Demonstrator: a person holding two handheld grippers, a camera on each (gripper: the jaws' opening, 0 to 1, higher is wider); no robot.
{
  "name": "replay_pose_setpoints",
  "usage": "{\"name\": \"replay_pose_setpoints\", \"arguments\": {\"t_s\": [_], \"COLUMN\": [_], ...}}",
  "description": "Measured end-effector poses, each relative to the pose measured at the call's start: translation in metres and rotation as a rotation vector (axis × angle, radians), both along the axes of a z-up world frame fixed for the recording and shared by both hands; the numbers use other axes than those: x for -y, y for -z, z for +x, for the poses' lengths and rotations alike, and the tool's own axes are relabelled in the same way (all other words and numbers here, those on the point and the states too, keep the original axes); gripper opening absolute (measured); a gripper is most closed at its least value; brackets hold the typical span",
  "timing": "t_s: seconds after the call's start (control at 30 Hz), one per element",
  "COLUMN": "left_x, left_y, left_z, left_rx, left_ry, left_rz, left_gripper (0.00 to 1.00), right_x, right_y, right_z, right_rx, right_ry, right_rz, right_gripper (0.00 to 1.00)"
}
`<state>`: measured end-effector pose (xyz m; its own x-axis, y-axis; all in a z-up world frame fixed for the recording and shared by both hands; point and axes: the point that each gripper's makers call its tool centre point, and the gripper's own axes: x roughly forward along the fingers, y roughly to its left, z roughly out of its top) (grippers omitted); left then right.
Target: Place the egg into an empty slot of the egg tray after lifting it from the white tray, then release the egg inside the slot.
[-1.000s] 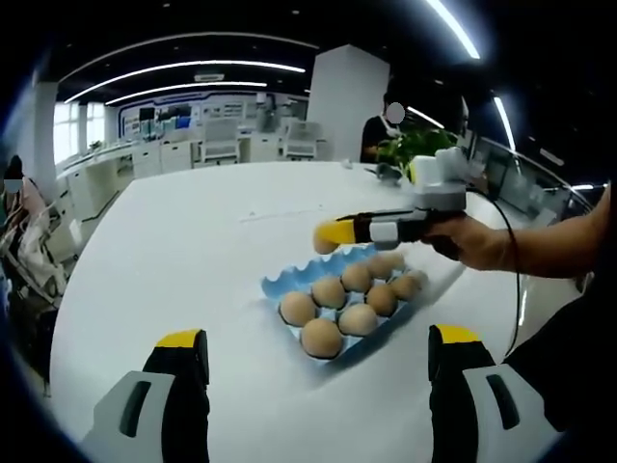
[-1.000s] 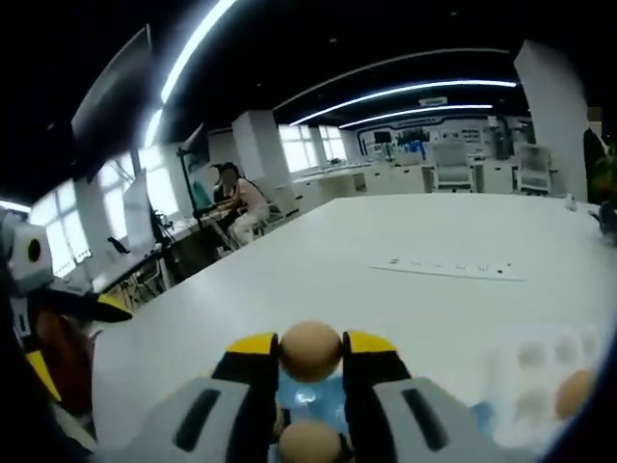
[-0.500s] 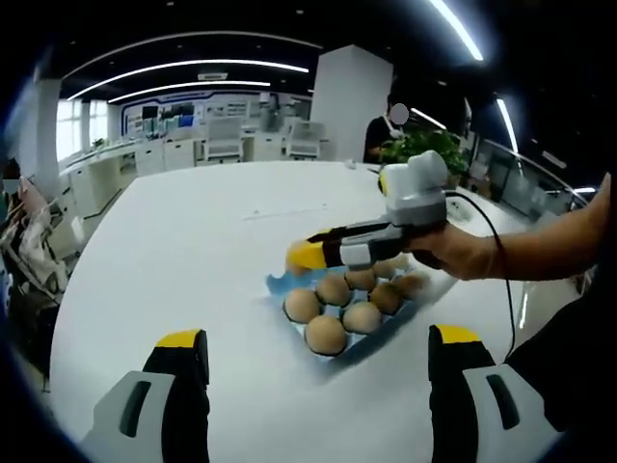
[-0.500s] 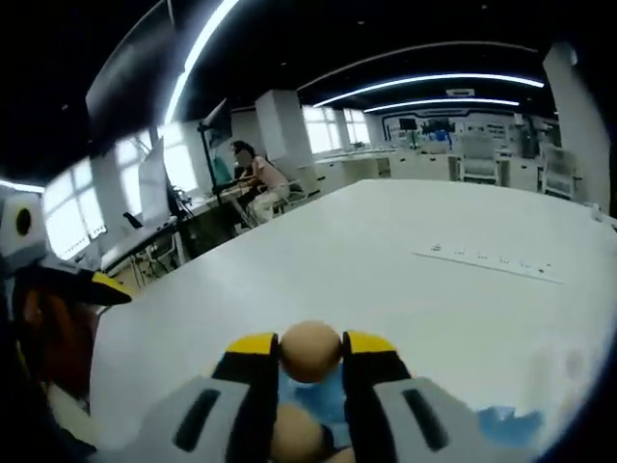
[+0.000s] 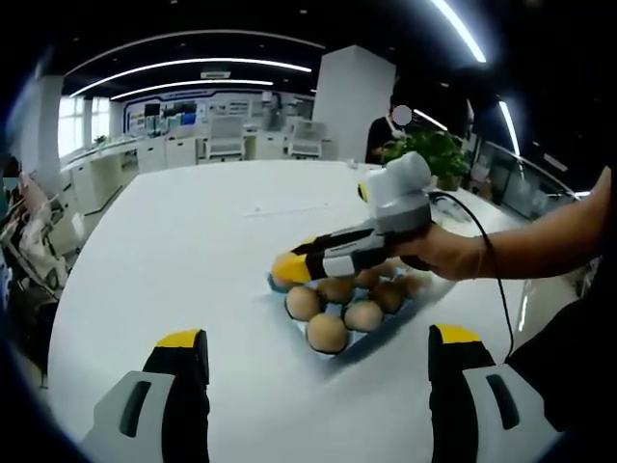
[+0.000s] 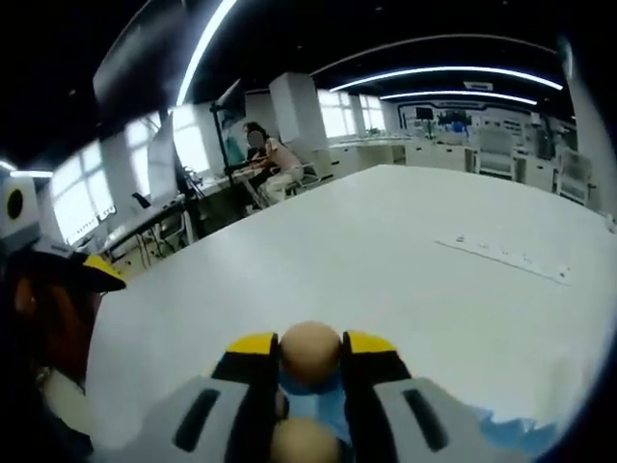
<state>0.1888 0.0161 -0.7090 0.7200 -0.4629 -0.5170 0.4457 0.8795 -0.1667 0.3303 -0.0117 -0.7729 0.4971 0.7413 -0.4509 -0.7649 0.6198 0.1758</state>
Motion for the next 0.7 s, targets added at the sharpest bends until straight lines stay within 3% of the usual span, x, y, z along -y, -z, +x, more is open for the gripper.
{"name": "replay_pose_setpoints", "arguments": {"t_s": [0.27,0.7], "left_x": [-0.0004,0.0025], "left_y": [-0.0009,-0.0033], "left_z": [0.0003,0.0025], "left_rx": [0.003,0.009], "left_ry": [-0.003,0.011], "left_rz": [-0.004,0.002], "left_gripper": [0.95,0.95], "right_x": [0.0033,0.0058], "right_y": [0.0048,0.0031], "right_z": [-0.0017,-0.003], "right_rx": [-0.037,-0.018], "right_ry": [0.004,-0.017], "right_rz": [0.011,-0.006], "right_gripper": [0.26,0.23]}}
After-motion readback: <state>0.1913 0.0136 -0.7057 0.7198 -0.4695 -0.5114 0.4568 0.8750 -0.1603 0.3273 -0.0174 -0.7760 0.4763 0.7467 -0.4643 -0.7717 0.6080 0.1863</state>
